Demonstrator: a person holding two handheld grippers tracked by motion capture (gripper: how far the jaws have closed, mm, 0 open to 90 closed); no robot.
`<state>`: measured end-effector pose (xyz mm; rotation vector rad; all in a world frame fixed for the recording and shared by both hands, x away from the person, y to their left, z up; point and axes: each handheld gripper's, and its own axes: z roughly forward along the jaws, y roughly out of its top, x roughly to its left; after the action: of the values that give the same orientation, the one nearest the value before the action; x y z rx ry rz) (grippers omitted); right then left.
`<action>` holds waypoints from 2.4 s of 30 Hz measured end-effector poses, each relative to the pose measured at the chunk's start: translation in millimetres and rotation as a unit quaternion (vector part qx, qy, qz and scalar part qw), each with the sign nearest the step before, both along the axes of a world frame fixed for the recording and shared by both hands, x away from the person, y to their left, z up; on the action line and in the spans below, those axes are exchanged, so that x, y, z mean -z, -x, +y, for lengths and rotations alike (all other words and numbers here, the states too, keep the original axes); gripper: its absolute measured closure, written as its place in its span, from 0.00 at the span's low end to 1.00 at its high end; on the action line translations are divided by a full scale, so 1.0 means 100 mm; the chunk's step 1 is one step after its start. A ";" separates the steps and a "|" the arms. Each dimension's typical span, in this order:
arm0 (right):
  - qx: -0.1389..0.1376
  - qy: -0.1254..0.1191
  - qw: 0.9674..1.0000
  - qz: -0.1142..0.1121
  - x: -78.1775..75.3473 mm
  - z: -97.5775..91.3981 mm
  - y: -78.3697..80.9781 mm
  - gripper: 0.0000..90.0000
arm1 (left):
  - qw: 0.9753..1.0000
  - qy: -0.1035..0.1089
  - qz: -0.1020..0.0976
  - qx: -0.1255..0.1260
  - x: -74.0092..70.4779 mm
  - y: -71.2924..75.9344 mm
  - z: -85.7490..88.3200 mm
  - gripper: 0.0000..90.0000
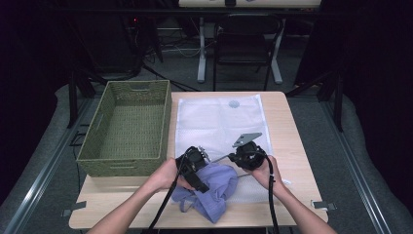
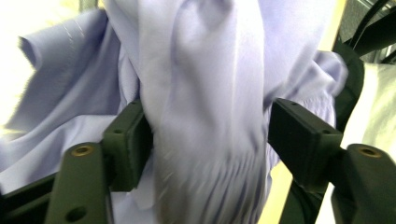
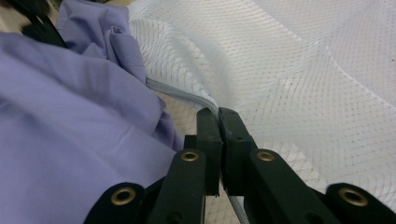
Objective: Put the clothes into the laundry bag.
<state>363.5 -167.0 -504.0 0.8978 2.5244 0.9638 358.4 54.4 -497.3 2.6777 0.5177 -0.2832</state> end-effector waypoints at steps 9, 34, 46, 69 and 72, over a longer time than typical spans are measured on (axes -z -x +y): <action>0.002 -0.004 1.000 0.002 0.00 0.00 0.00 0.98 | 0.999 0.008 -0.043 -0.007 -0.13 0.17 -0.08 0.31; -0.008 -0.040 0.999 -0.021 -0.38 0.00 0.20 0.98 | 0.983 0.095 -0.079 -0.133 -0.05 0.03 -0.15 0.89; 0.003 -0.015 1.000 0.001 -0.16 -0.05 0.13 0.98 | 0.982 0.068 -0.091 -0.153 0.27 -0.06 -0.20 0.52; 0.015 0.000 1.000 0.012 -0.05 -0.09 0.05 0.97 | 0.980 0.044 -0.148 -0.128 0.46 0.16 -0.44 0.37; 0.015 0.001 1.000 0.016 -0.04 -0.09 0.04 0.97 | 0.979 0.056 -0.155 -0.118 0.52 0.14 -0.42 0.55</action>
<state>359.2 -176.1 -500.5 0.9562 2.5310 0.9437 344.3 12.3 -549.3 2.4572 0.6871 0.1665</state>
